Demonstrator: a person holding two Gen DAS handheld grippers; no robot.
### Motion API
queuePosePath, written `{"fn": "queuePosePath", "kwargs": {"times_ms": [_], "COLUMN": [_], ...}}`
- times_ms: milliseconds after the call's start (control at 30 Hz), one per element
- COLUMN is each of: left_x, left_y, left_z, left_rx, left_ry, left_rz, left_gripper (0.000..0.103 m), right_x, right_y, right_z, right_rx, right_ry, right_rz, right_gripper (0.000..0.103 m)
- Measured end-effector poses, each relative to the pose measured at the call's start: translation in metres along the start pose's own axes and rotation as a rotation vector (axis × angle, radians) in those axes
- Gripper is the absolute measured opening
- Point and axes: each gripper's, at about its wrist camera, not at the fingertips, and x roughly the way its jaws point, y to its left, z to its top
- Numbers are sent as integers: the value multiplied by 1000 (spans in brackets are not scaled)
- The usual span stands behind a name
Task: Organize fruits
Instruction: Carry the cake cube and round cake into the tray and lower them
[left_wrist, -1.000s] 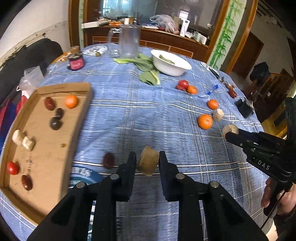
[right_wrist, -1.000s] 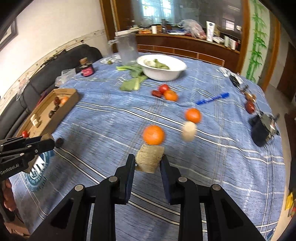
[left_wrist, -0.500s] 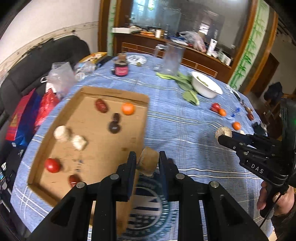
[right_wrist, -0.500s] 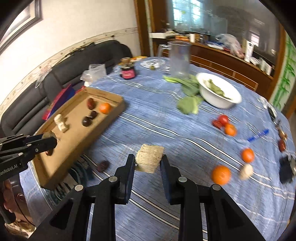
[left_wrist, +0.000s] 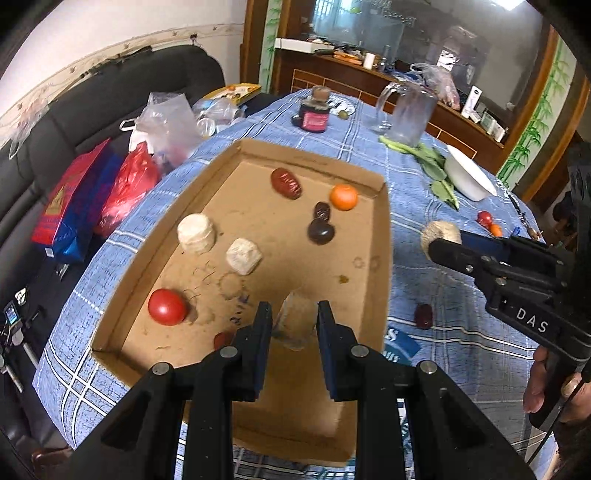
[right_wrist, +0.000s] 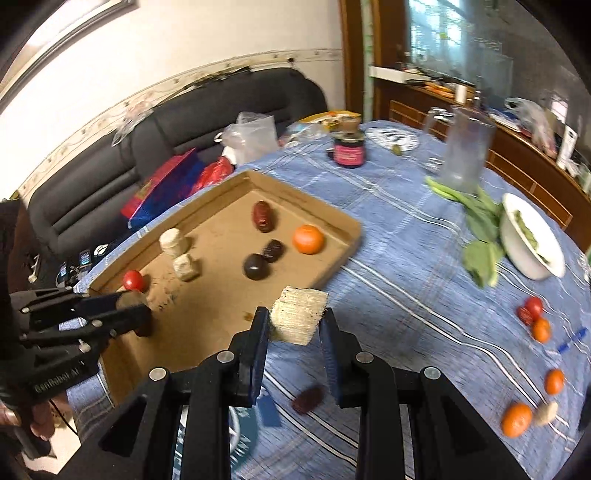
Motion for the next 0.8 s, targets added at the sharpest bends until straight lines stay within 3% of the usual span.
{"fn": "queuePosePath", "kwargs": {"times_ms": [300,800], "left_x": [18,45], "left_y": [15,16], "left_z": [-4,3], "left_rx": [-19,-20], "left_ry": [35,67], "left_rz": [-2,-3], "left_gripper": [24,24], "right_x": [43,87], "right_y": [28,9], "right_z": [15,34], "right_rx": [-71,-83], "right_ry": [54,85], "right_rz": [21,12], "right_gripper": [30,30]}}
